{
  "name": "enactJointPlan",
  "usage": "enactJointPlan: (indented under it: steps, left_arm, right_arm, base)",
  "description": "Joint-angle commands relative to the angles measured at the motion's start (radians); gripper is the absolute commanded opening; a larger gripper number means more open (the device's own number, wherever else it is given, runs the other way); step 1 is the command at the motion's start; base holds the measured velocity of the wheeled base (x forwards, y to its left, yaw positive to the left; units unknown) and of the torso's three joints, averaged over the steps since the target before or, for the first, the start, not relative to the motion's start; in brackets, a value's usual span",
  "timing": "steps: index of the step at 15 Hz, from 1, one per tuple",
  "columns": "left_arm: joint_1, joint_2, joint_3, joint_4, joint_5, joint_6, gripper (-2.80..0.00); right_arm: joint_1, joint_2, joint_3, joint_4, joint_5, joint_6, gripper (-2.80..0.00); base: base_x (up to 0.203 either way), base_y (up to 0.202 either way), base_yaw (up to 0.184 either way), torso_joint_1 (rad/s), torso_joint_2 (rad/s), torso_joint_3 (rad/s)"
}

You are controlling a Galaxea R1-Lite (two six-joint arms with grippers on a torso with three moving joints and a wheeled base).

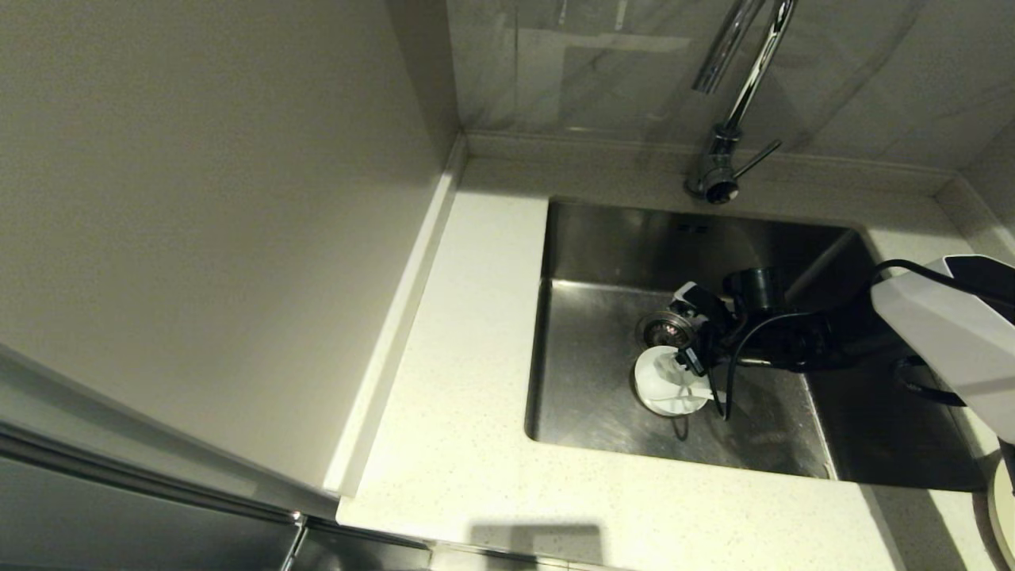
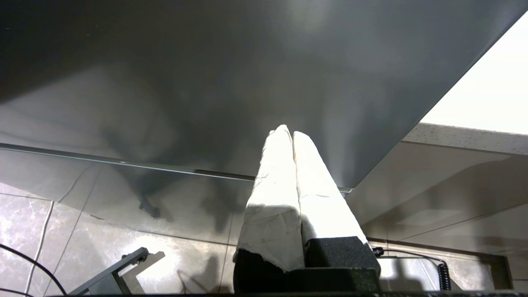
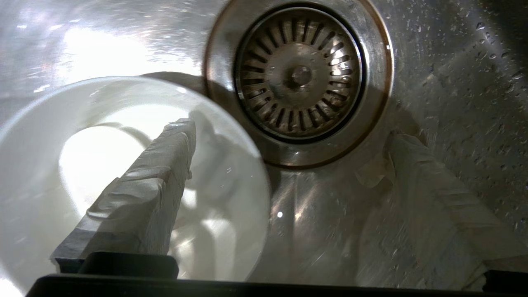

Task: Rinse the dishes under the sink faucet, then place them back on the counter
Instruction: Put a bowl back to the table from the sink

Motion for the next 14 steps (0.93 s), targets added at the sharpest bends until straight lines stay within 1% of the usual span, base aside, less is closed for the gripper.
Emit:
enactJointPlan:
  steps: [1,4,5,14]
  left_arm:
    - [0.000,-0.003,0.000,0.000,0.000,-0.001,-2.80]
    - [0.000,-0.003,0.000,0.000,0.000,-0.001,-2.80]
    - [0.000,-0.003,0.000,0.000,0.000,-0.001,-2.80]
    - [0.000,-0.003,0.000,0.000,0.000,-0.001,-2.80]
  right_arm:
    - [0.000,0.039,-0.033,0.000,0.000,-0.002,0.00]
    - [0.002,0.048,-0.039,0.004,0.000,-0.002,0.00]
    - [0.002,0.053,-0.038,0.004,0.000,-0.002,-2.80]
    - [-0.001,0.056,-0.027,0.006,0.003,0.001,-2.80]
  base:
    - [0.000,0.000,0.000,0.000,0.00,0.000]
    - [0.000,0.000,0.000,0.000,0.00,0.000]
    - [0.000,0.000,0.000,0.000,0.00,0.000]
    - [0.000,0.000,0.000,0.000,0.00,0.000]
